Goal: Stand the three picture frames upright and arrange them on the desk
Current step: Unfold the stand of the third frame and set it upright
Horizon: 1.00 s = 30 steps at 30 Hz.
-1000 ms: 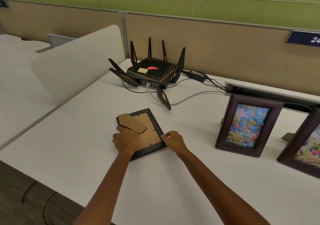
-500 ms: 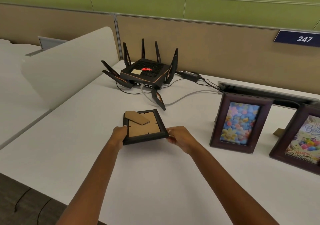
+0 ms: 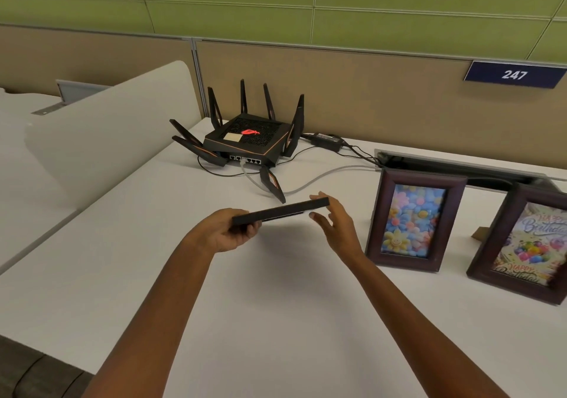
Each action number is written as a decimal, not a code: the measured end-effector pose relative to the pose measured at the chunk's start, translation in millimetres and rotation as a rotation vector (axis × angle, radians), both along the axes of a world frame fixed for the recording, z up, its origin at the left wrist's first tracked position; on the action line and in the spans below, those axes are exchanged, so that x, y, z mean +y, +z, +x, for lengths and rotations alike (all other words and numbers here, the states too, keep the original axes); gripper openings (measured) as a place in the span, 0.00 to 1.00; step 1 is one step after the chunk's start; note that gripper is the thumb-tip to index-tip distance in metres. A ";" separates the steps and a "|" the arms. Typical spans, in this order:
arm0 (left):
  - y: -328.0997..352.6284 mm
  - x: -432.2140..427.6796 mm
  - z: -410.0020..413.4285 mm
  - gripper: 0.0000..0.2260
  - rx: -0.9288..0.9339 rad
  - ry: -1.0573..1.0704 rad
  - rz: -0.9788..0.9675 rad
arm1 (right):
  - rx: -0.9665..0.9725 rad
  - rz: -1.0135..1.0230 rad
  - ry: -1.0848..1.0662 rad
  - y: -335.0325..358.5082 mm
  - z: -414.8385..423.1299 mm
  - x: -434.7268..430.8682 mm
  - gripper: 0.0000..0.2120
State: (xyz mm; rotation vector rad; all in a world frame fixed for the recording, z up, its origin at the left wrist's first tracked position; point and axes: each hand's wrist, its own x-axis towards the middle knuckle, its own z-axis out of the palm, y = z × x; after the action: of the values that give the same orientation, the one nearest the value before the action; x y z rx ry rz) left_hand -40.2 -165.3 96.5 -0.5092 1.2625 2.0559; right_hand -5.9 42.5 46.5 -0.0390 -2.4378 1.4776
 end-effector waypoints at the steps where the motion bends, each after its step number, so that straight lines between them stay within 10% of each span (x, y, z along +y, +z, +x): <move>1: 0.5 1.3 -0.5 0.12 -0.003 -0.019 0.033 | 0.029 0.006 0.009 1.1 0.1 4.3 0.16; 9: -0.1 14.2 -8.1 0.13 0.037 -0.184 0.073 | 0.130 -0.193 0.077 8.4 4.1 23.7 0.06; 16: -14.2 26.8 -26.5 0.19 0.217 -0.442 -0.445 | 0.111 -0.451 0.063 2.2 3.6 34.2 0.08; 30: -31.7 43.5 -47.9 0.31 0.304 -0.457 -0.610 | 0.080 -0.637 -0.024 -5.5 -10.4 36.6 0.05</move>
State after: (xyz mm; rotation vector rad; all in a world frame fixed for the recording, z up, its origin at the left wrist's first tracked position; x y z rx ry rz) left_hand -88.1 -121.8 64.9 -0.1385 1.9905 1.3811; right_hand -16.3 79.2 41.0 -0.1355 -1.8061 2.1288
